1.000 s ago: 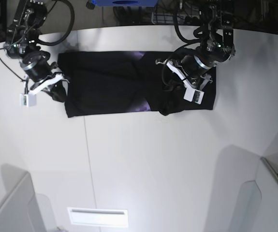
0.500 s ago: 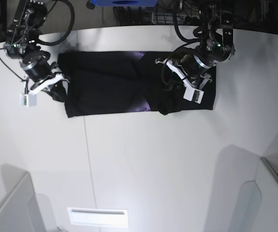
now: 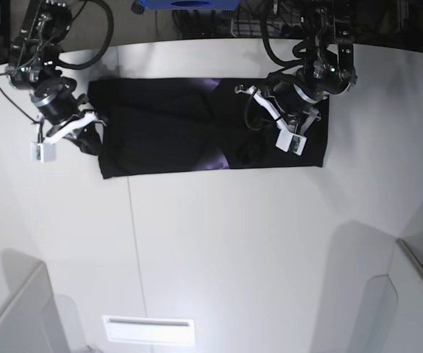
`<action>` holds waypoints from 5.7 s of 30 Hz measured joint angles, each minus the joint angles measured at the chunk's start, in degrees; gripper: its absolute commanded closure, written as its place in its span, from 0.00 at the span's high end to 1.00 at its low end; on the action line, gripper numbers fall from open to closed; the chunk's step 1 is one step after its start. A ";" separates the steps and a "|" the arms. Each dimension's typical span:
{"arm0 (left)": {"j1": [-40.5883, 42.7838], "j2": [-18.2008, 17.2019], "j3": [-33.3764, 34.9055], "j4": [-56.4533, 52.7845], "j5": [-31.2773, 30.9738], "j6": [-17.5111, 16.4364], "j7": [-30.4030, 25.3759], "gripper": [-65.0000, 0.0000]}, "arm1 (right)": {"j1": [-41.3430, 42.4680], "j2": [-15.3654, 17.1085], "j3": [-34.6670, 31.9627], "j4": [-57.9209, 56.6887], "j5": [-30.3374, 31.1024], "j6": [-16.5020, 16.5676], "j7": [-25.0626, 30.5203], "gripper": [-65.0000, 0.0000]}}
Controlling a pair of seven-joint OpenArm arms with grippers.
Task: Fold the T-shirt properly
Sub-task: 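Move the left gripper inward and fold the strip end toward the right gripper, then release the strip and regrasp its ends with both grippers, then lift the strip end with the right gripper and fold it toward the left gripper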
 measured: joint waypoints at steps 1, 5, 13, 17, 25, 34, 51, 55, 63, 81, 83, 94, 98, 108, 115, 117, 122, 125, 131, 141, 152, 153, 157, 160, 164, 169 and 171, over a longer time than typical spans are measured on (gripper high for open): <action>-0.17 -0.02 0.00 -0.02 0.00 0.00 0.02 0.00 | 0.00 0.00 0.00 0.00 0.00 -0.02 0.02 0.00; -1.33 0.02 0.13 -0.02 -0.02 0.00 0.57 0.00 | -0.17 0.00 0.00 0.00 -0.02 -0.02 0.00 0.00; -1.09 0.00 0.39 -0.04 0.00 0.02 0.61 0.00 | -0.17 0.00 0.00 0.00 0.00 -0.02 0.00 0.00; -1.11 0.00 0.48 -0.09 0.00 0.02 0.63 0.07 | -0.17 0.00 0.00 0.00 0.00 -0.02 0.00 0.00; -1.11 0.00 0.52 -0.09 -0.04 0.00 0.61 0.47 | -0.15 0.00 0.00 0.00 0.00 0.00 0.00 0.00; -1.14 -0.15 5.42 -0.09 -0.07 -0.09 0.61 0.73 | -0.17 0.00 0.00 0.00 0.02 0.00 0.02 0.00; 2.45 -5.60 -26.80 1.09 0.17 -4.46 0.44 0.00 | -0.44 2.78 0.44 -8.79 23.93 0.00 -5.31 0.68; 3.23 -7.37 -35.98 -0.37 0.00 -13.29 0.11 0.00 | 2.08 2.62 0.42 -14.08 21.66 -0.26 -5.90 0.63; 3.19 -9.40 -41.53 -8.52 1.07 -16.65 -2.21 0.00 | 3.89 2.71 0.44 -14.69 6.78 -0.26 -6.08 0.61; 1.29 -9.68 -32.52 -16.06 3.80 -16.24 -8.55 0.00 | 4.20 2.56 -0.02 -18.05 4.61 0.20 -5.73 0.62; 0.61 -9.55 -32.52 -16.22 7.02 -16.22 -8.44 0.00 | 4.26 3.23 -2.49 -18.08 4.48 0.22 -4.74 0.62; -0.74 -8.81 -29.79 -16.48 8.59 -16.22 -8.41 0.00 | 4.26 2.60 -5.90 -18.05 5.22 0.66 -4.66 0.61; -0.81 -8.44 -26.25 -16.48 8.13 -16.39 -8.83 0.00 | 4.24 2.73 -5.92 -18.08 5.27 0.66 -4.68 0.59; -1.90 -8.48 -21.05 -16.85 7.28 -12.90 -9.75 0.00 | 6.62 2.86 -5.86 -23.19 6.64 0.87 -3.76 0.30; -1.90 -8.59 -20.35 -16.87 7.28 -12.92 -10.10 0.00 | 8.07 3.19 -5.86 -23.65 5.20 0.76 -5.70 0.00; -1.90 -8.59 -20.37 -16.87 7.26 -12.92 -10.10 0.00 | 8.09 3.89 -6.14 -23.65 5.22 0.72 -5.51 0.00; -1.73 -8.28 -20.92 -16.48 7.06 -12.90 -9.86 0.00 | 8.87 5.35 -6.12 -22.99 4.15 0.07 -6.23 0.00; -1.70 -8.22 -22.53 -16.20 7.13 -12.90 -9.01 0.00 | 8.52 6.08 -6.14 -19.26 3.65 -4.87 -6.80 0.00; -2.27 -8.52 -25.29 -16.24 7.96 -12.50 -8.28 0.00 | 8.41 7.08 -6.25 -11.54 3.67 -8.22 -9.18 0.00; -5.44 -8.22 -17.14 -19.15 7.21 -12.72 -9.97 0.00 | 7.56 4.09 -6.29 1.57 3.72 -8.02 -16.72 0.00; -5.60 -7.21 -13.33 -19.26 6.99 -12.20 -11.06 0.00 | 4.81 0.31 -18.82 6.05 3.74 -10.23 -13.75 0.00; -5.57 -7.02 -12.72 -19.26 6.69 -10.60 -11.21 0.00 | 4.74 0.11 -20.26 6.08 3.67 -11.32 -13.62 0.00; -5.49 -7.06 -10.73 -19.06 6.01 -8.07 -11.50 0.00 | 4.76 0.20 -28.04 6.08 3.72 -14.95 -9.99 0.00; -5.49 -7.06 -10.36 -19.02 5.99 -7.93 -11.67 0.00 | 4.79 0.20 -33.83 6.12 3.76 -17.44 -7.61 0.00; -5.49 -7.06 -10.34 -19.02 5.99 -7.93 -11.67 0.00 | 5.31 0.37 -40.13 6.14 3.87 -20.44 -4.13 0.00; -5.42 -7.21 -10.29 -19.02 5.97 -7.93 -11.69 0.00 | 8.07 0.52 -44.96 6.16 3.65 -23.47 -2.14 0.00; -5.40 -7.23 -10.25 -19.02 5.97 -7.93 -11.87 0.00 | 8.98 0.50 -45.90 6.16 3.72 -24.06 -2.03 0.00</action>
